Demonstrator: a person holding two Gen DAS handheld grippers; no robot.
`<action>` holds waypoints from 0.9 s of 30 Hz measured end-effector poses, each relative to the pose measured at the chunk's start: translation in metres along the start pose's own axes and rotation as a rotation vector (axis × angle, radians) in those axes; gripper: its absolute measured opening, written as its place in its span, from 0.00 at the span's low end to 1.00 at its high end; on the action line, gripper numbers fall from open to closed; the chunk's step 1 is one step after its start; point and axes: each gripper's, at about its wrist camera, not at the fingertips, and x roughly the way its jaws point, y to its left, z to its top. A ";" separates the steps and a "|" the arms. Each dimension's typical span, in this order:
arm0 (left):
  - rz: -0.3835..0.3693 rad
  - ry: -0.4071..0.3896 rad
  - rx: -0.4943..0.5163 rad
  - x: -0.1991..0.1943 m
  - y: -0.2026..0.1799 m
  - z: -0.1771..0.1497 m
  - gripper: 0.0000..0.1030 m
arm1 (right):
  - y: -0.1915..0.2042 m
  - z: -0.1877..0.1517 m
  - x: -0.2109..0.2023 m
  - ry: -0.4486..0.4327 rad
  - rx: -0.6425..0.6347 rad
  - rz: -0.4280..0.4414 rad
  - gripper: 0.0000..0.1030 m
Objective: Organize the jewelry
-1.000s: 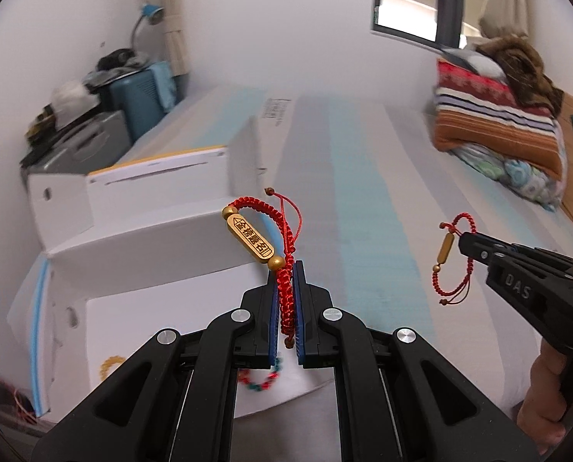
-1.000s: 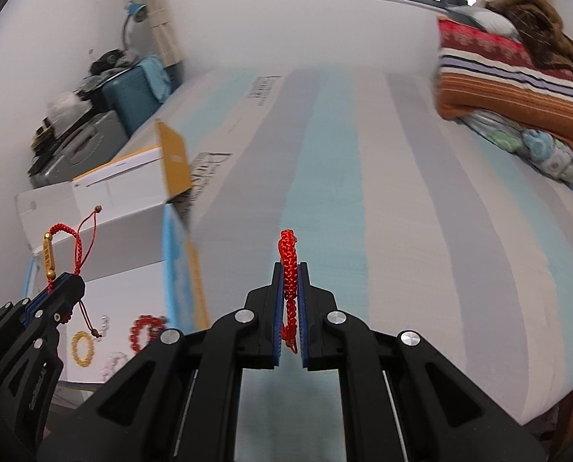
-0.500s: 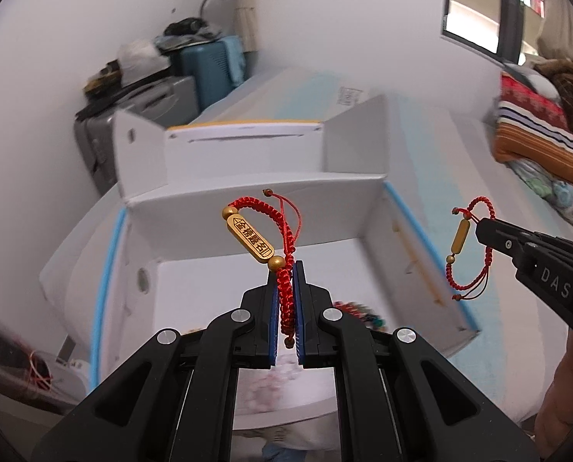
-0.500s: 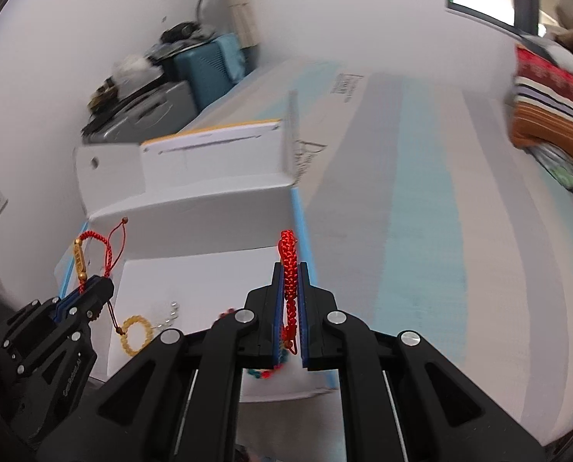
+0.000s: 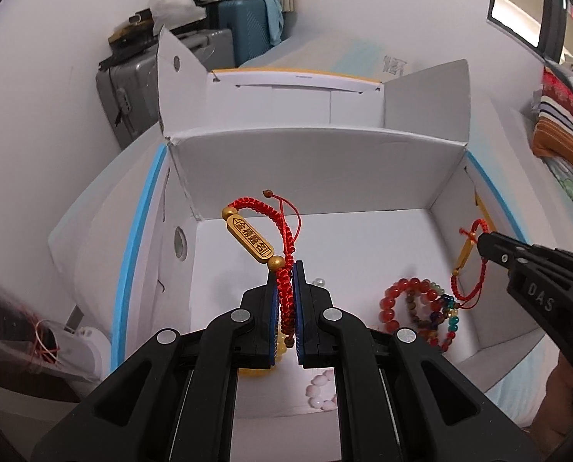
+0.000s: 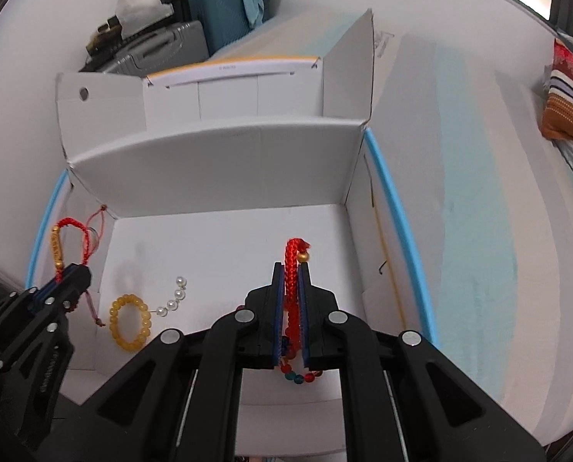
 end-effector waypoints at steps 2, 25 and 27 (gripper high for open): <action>-0.001 0.008 -0.004 0.004 0.002 0.000 0.08 | 0.001 0.000 0.004 0.007 0.002 0.000 0.07; 0.030 -0.168 -0.078 -0.082 0.009 -0.026 0.94 | -0.008 -0.041 -0.092 -0.188 0.009 0.020 0.71; 0.031 -0.178 -0.077 -0.092 0.008 -0.032 0.94 | -0.007 -0.050 -0.105 -0.211 0.005 0.018 0.73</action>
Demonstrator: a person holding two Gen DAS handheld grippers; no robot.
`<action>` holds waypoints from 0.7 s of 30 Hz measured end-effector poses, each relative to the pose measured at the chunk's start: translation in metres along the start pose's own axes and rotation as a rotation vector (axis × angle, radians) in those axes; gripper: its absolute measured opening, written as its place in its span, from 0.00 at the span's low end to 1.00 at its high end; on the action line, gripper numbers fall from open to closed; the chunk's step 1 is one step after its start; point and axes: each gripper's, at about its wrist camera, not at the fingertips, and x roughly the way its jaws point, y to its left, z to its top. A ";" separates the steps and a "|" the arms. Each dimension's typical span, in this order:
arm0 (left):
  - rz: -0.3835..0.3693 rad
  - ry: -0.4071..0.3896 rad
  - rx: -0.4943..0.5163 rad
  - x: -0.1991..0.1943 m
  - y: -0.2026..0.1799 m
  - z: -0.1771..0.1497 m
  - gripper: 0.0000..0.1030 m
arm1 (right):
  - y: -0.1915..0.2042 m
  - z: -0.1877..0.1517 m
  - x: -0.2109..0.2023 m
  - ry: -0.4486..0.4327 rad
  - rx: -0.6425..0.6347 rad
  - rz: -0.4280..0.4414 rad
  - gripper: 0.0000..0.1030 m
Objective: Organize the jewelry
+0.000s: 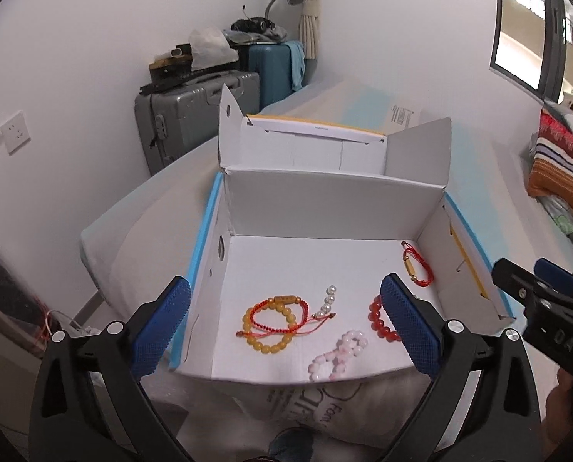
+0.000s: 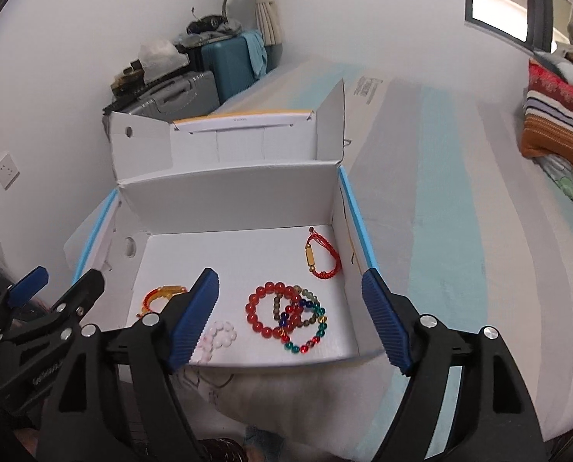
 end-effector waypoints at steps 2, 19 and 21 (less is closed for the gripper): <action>0.008 -0.005 0.006 -0.007 -0.001 -0.005 0.95 | 0.000 -0.007 -0.011 -0.016 -0.001 -0.013 0.75; 0.003 -0.030 0.009 -0.042 -0.007 -0.033 0.95 | -0.003 -0.035 -0.039 0.007 -0.012 -0.014 0.75; 0.002 -0.030 0.010 -0.042 -0.009 -0.034 0.95 | -0.004 -0.036 -0.038 0.014 -0.005 -0.009 0.75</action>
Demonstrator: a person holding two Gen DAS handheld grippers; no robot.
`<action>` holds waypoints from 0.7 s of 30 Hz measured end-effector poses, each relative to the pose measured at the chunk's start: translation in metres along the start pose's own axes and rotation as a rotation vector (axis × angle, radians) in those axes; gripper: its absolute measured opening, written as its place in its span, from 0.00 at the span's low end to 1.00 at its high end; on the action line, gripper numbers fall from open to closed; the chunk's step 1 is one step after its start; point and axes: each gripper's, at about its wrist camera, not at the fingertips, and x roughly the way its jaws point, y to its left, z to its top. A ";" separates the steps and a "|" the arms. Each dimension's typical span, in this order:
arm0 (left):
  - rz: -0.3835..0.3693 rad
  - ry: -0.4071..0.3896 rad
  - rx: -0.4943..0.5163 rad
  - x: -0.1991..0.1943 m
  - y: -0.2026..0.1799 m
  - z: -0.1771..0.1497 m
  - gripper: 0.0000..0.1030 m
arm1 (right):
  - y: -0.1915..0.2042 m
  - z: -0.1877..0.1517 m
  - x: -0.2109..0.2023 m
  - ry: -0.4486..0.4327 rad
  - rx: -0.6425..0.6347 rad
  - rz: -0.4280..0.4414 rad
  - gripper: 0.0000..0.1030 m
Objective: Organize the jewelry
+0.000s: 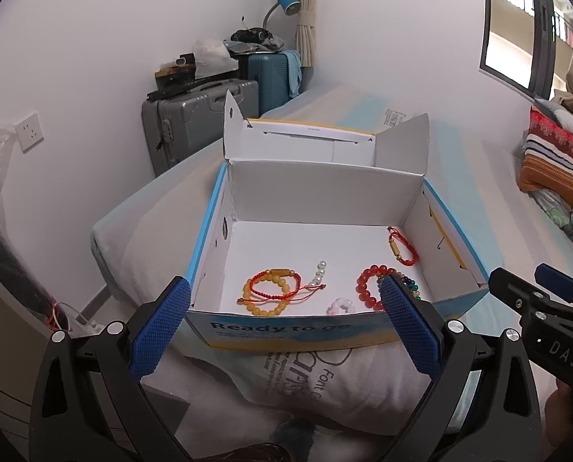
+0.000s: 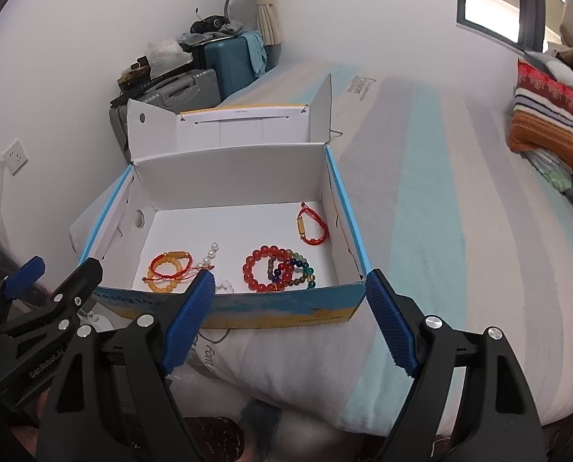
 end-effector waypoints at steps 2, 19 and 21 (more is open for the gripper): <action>-0.001 0.003 0.007 0.001 -0.004 -0.001 0.95 | 0.001 0.000 0.000 0.001 -0.005 -0.003 0.75; 0.024 0.005 0.037 0.002 -0.011 0.000 0.95 | -0.002 -0.002 -0.005 -0.002 -0.002 -0.004 0.75; 0.022 0.004 0.038 0.001 -0.011 0.000 0.95 | -0.002 -0.002 -0.005 -0.003 -0.002 -0.003 0.75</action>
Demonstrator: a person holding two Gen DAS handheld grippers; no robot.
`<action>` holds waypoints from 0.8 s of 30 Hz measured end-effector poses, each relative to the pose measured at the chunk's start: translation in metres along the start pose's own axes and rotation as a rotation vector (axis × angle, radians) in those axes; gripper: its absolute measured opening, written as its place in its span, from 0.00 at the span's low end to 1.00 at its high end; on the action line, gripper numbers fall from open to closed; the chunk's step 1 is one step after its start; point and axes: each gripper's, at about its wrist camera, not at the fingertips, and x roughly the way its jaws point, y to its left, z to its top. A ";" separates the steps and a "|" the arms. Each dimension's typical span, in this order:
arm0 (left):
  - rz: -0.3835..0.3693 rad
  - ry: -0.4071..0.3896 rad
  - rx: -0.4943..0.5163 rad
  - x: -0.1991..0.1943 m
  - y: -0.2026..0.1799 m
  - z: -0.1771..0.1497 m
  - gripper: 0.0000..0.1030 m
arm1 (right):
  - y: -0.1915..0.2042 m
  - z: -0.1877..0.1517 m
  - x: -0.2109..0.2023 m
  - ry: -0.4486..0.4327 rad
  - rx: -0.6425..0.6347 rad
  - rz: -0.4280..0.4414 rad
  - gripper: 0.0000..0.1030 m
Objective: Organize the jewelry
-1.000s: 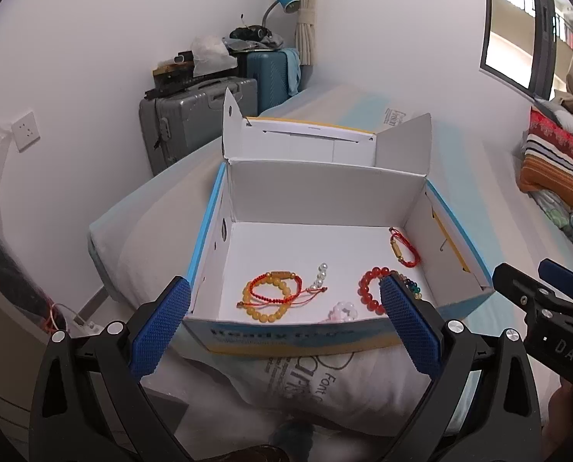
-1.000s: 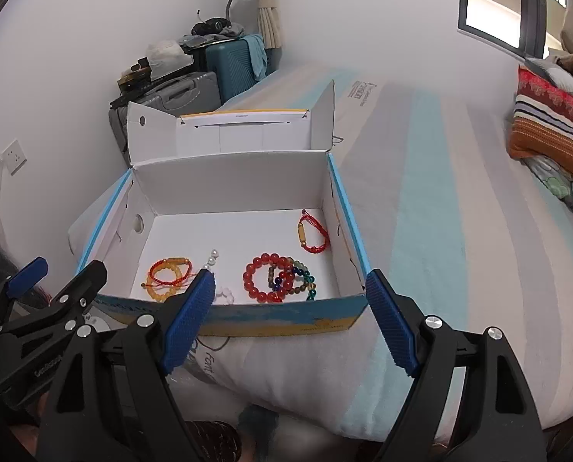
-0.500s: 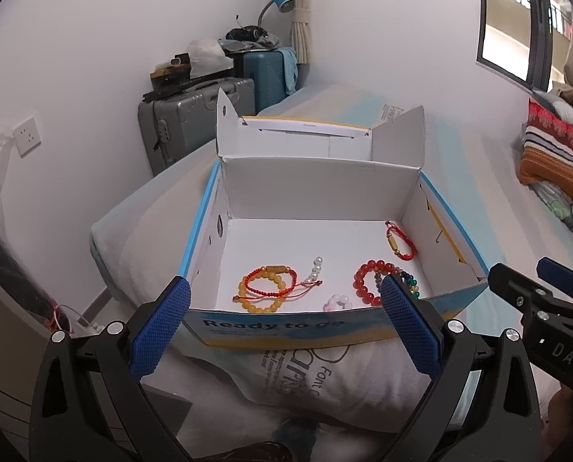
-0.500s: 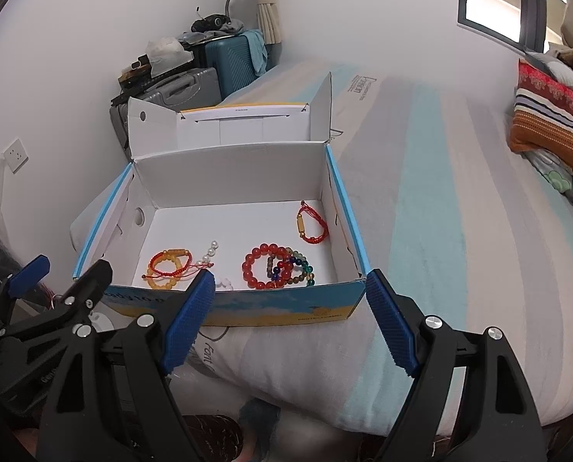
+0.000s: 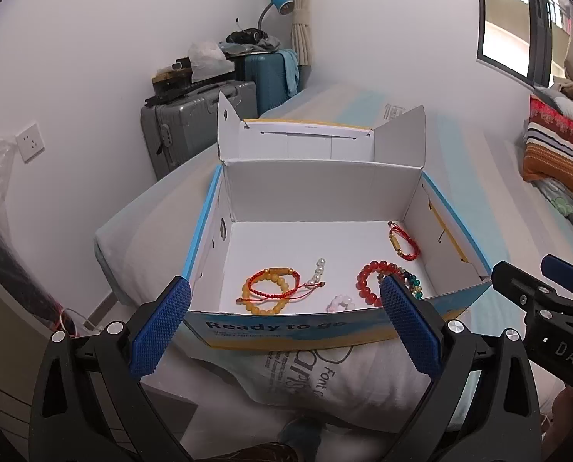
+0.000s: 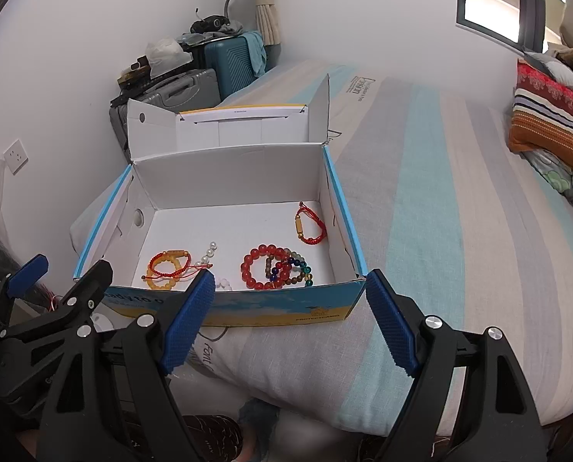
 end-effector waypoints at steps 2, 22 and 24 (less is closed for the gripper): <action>-0.009 0.003 -0.004 0.000 0.000 0.000 0.95 | 0.000 0.000 0.000 0.000 0.000 0.000 0.75; 0.011 0.017 -0.032 0.008 0.003 0.002 0.95 | -0.002 0.002 0.003 0.010 -0.001 -0.003 0.75; 0.002 0.028 -0.036 0.009 0.004 0.003 0.95 | -0.002 0.002 0.004 0.012 -0.003 -0.004 0.75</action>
